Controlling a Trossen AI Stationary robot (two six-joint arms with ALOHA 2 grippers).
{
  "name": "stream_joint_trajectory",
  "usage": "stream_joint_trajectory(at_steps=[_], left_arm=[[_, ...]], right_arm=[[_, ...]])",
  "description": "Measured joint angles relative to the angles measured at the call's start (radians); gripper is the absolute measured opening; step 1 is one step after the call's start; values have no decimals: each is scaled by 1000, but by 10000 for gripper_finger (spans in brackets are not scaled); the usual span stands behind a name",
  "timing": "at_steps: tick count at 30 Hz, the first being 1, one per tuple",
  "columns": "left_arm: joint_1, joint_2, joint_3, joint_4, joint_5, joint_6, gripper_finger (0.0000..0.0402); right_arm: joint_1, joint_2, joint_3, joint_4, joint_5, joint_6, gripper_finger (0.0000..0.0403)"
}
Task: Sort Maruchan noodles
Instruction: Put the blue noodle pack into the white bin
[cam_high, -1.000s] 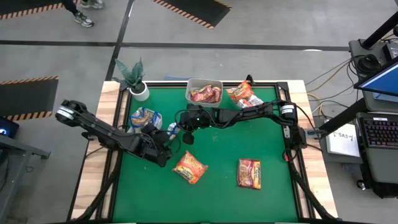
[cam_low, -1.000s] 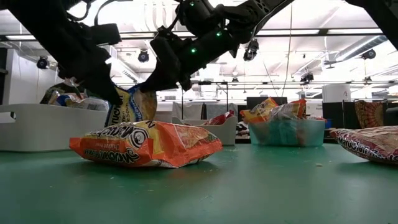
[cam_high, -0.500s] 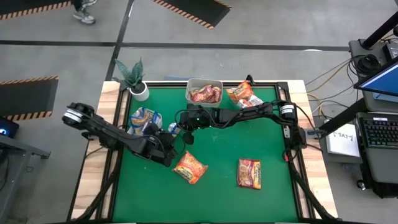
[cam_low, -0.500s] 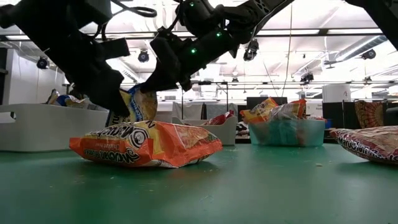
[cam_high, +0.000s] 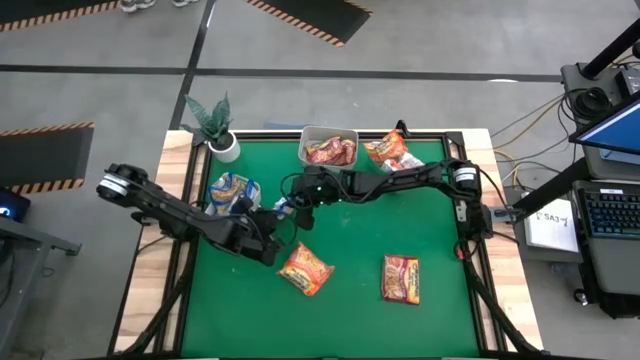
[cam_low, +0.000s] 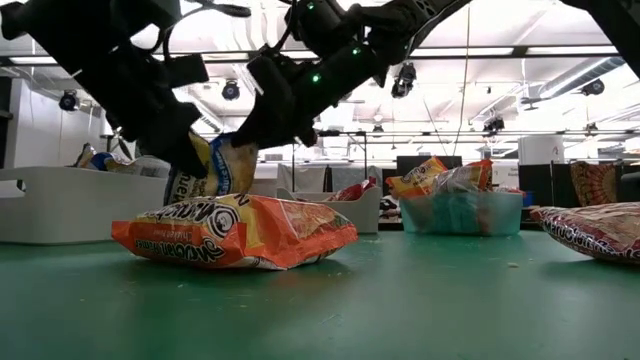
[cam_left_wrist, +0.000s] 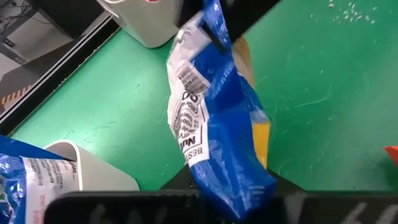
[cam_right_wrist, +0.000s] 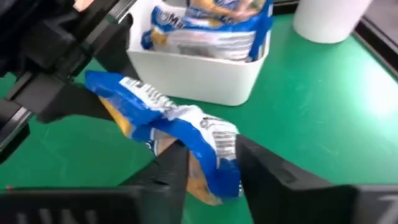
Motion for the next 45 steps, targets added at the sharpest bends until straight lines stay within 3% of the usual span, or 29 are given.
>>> stream_joint_trajectory(at_steps=[6, 11, 15, 20, 25, 29, 32, 41, 45], left_arm=[[0, -77, 15, -30, 0, 45, 3], [0, -163, 91, -84, -1, 173, 2], [0, -211, 198, -271, -49, 186, 1], [0, -255, 330, -593, -51, 91, 1], [-1, -274, 454, -877, 43, -78, 0], [-1, -278, 541, -1048, 168, -96, 0], [0, -305, 543, -1043, 243, -46, 0], [25, -368, 448, -1057, 444, -220, 0], [41, -374, 383, -1057, 470, -251, 0]], right_arm=[[-18, -91, 0, -120, 0, 1, 183], [-31, -194, -8, -245, 3, -27, 205], [-41, -270, -27, -340, 11, -40, 203], [-46, -350, -61, -389, 12, -43, 196], [-48, -408, -116, -382, 55, -35, 194], [-48, -431, -170, -366, 88, -25, 194], [-49, -433, -209, -345, 90, -2, 194], [-48, -433, -322, -199, 89, 23, 194], [-50, -433, -333, -160, 89, 23, 194]])
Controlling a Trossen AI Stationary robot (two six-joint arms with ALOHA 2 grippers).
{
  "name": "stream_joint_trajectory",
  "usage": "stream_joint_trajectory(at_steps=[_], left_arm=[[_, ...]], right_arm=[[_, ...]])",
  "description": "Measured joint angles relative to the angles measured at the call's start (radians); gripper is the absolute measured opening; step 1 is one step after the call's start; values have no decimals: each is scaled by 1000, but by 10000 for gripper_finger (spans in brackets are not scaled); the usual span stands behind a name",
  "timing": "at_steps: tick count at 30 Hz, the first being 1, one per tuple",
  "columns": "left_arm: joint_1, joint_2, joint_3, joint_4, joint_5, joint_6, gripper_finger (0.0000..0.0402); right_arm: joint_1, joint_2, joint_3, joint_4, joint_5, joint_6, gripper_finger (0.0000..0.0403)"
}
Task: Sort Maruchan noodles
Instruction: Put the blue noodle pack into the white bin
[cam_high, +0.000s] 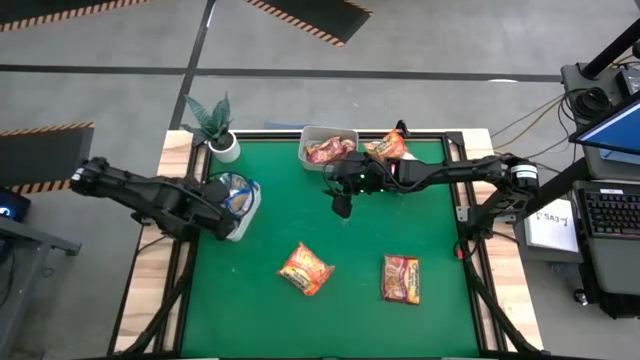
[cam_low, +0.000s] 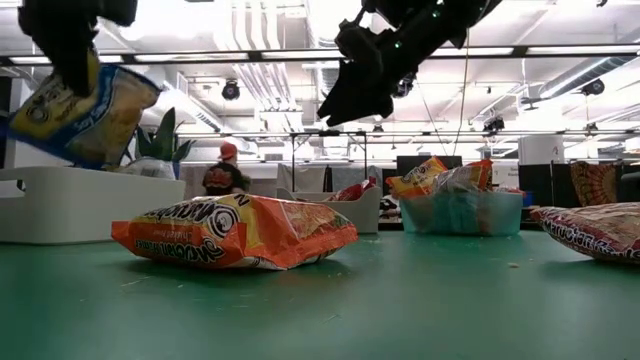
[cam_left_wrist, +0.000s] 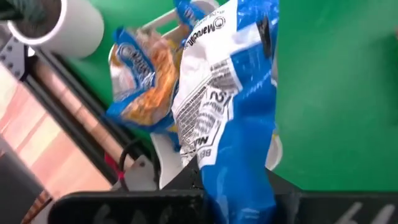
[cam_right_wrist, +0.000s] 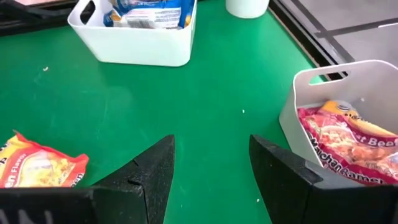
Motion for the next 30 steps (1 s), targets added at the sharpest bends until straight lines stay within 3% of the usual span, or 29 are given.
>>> stream_joint_trajectory(at_steps=[11, 21, 30], left_arm=[[91, 66, -131, 0, 31, -76, 1], [95, 200, -147, -1, 62, -87, 43], [104, 274, -147, 6, 72, -44, 54]], right_arm=[[0, 0, 15, 2, 0, -11, 194], [0, 0, 15, 3, 0, -26, 194], [0, 0, 15, 0, 0, -30, 194]])
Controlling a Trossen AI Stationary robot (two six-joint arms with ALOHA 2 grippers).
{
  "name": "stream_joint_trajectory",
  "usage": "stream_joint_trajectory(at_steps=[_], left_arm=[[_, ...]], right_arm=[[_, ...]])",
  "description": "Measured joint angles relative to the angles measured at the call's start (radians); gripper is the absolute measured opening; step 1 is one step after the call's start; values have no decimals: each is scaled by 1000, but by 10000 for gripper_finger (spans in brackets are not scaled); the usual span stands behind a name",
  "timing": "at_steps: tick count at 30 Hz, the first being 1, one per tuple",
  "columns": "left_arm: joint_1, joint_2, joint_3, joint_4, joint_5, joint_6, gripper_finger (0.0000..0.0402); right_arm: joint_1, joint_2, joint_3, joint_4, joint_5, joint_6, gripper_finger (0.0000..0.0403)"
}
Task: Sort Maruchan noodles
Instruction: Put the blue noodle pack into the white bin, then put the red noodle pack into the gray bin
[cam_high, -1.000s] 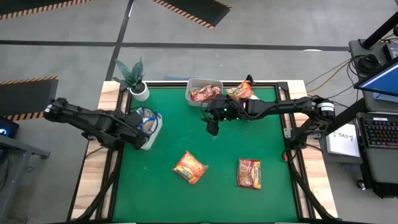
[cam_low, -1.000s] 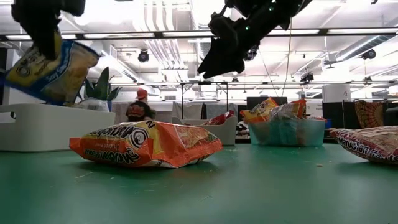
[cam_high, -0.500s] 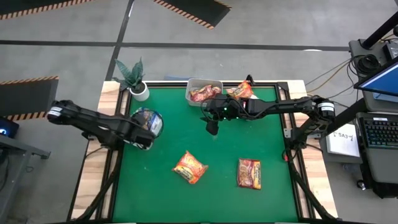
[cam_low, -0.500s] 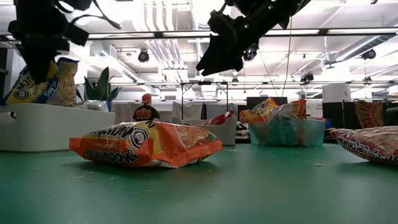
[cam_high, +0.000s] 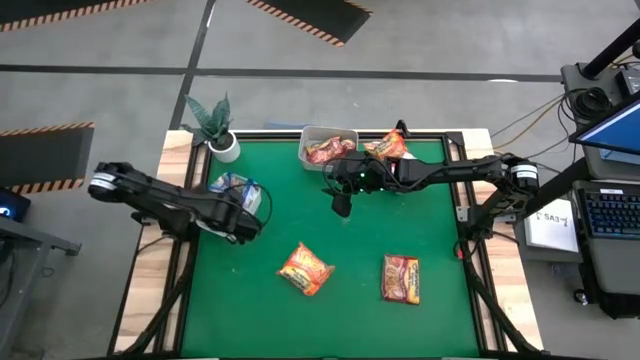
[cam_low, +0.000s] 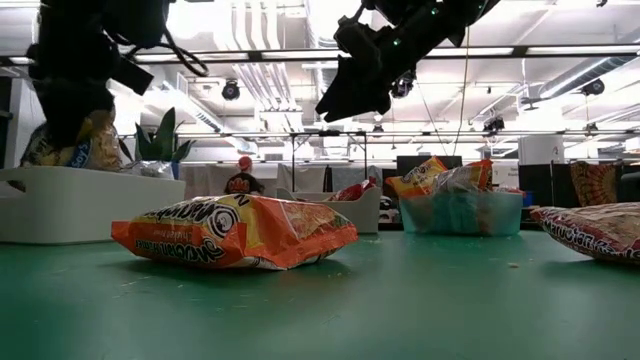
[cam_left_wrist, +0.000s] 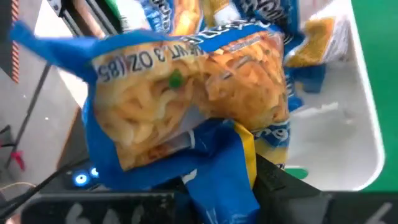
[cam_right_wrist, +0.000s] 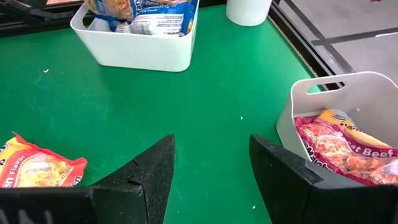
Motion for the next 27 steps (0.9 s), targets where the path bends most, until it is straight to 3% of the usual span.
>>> stream_joint_trajectory(at_steps=[5, 11, 17, 22, 27], left_arm=[[-1, 22, -42, 129, 76, 74, 54], [0, 41, -43, 70, 105, 85, 63], [-2, 8, 32, 59, 104, 137, 107], [-5, -10, 135, 58, 34, 238, 150], [-9, -10, 256, 78, -160, 341, 174]], right_arm=[[0, 0, 0, 2, 0, -2, 194], [0, 0, -1, -1, 0, 13, 194], [3, 0, -1, -43, -4, 65, 194], [28, 0, -4, -63, -9, 123, 194], [87, 0, -15, -89, -13, 166, 194]])
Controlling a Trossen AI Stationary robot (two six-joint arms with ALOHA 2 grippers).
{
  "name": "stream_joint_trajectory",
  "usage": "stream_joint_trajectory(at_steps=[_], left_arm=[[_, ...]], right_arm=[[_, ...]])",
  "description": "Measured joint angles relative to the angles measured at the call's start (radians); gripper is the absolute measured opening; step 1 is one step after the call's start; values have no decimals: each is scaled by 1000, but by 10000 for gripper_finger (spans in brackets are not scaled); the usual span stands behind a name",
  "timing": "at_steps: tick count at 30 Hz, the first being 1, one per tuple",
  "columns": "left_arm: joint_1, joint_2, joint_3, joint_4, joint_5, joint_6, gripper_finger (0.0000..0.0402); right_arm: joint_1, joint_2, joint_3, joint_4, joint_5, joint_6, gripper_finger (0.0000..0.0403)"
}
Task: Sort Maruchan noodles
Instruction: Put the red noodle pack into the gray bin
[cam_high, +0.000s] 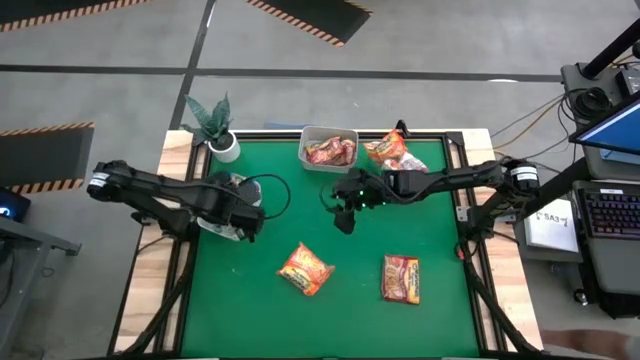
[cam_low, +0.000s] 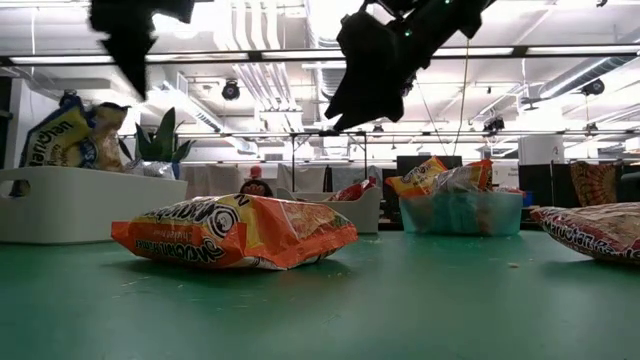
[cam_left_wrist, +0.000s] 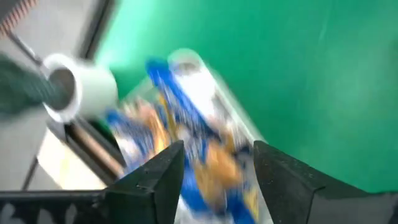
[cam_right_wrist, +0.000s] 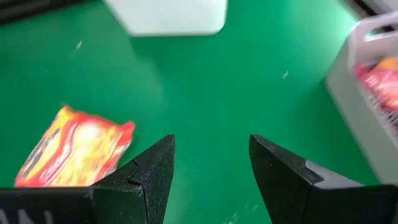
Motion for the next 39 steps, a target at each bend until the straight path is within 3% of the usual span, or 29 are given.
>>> stream_joint_trajectory(at_steps=[7, 16, 22, 26, 32, 39], left_arm=[[-3, 0, 84, 130, -132, 202, 178], [-7, -1, 9, 281, -136, 346, 178], [-8, -1, -101, 550, -41, 594, 178], [-7, -1, -170, 748, -34, 761, 178], [0, -1, -213, 900, -34, 913, 178], [24, -1, -223, 958, -39, 953, 178]], right_arm=[[80, 0, 0, -145, 0, 109, 194], [149, 0, 0, -323, -9, 262, 194], [181, 0, 0, -490, -147, 426, 193], [226, 0, 0, -595, -272, 528, 185], [316, 0, -11, -791, -421, 598, 137], [432, 3, -130, -732, -574, 645, 35]])
